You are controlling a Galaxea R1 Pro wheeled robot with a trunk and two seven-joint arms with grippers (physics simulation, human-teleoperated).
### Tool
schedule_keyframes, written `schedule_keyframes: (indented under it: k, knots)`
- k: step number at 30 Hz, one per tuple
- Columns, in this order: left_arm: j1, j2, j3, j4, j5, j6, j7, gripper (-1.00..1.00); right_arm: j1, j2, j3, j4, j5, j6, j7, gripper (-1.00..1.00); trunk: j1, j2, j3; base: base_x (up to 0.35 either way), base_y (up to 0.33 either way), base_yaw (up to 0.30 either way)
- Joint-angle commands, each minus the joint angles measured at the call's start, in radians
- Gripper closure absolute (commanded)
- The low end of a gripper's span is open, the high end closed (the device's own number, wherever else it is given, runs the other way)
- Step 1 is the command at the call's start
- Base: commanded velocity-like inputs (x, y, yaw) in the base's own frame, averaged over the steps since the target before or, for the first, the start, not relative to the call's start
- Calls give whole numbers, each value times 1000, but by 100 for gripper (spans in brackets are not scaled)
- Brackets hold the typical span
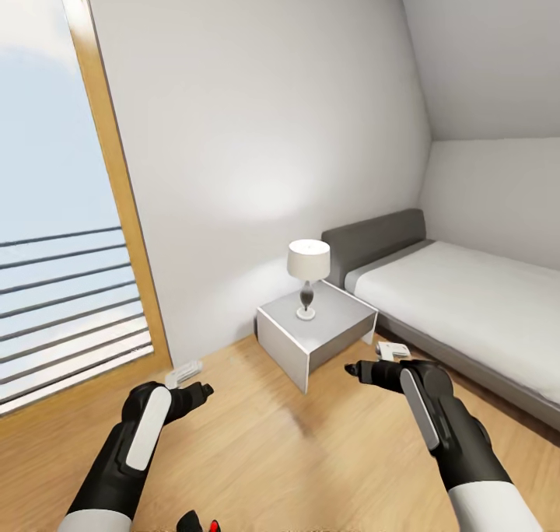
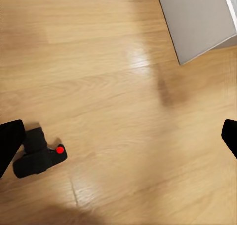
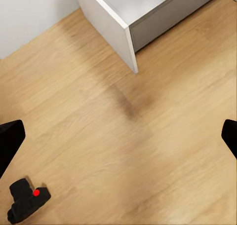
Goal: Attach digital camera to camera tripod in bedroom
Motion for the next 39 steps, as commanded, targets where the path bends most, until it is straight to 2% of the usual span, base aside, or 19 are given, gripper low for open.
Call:
schedule_keyframes:
  k: [1,3,6,7,8,9,10,13,16,24,39]
  knots:
    - [-1,0,1,-1,10,3,9,-100,-1,-1,-2,-13,3,5,17,-100,4,-8,-4,0,0,0]
    - [-1,0,1,-1,9,3,9,-100,-1,-2,-2,-27,-1,6,35,-100,11,-22,-11,0,0,0]
    - [-1,1,1,-1,8,3,9,-100,3,-5,-2,-60,-28,22,111,-100,23,-43,-20,0,0,0]
    - [-1,1,1,-1,8,3,9,-100,3,-9,-3,-78,-45,35,171,-100,27,-50,-23,0,0,0]
    - [-1,1,1,-1,8,3,9,-100,3,-14,-4,-86,-52,40,203,-100,31,-57,-26,0,0,0]
    - [-1,1,1,-1,9,3,9,-100,3,-20,-4,-93,-57,44,236,-100,34,-64,-29,0,0,0]
    - [-1,1,1,-2,10,3,9,-100,3,-36,-5,-101,-65,48,299,-100,38,-71,-33,0,0,0]
    - [-1,1,1,-2,13,3,9,-100,3,-67,-6,-110,-76,51,402,-100,50,-92,-42,0,0,0]
    - [-1,1,1,-2,15,3,9,-100,2,-88,-7,-112,-83,52,460,-100,61,-113,-51,0,0,0]
    - [-1,1,1,-2,18,3,9,-100,2,-103,-8,-113,-86,53,498,-100,92,-169,-76,0,0,0]
    - [-1,1,1,-2,11,3,9,-100,2,-105,-10,-113,-87,60,502,-100,149,-274,-123,0,0,0]
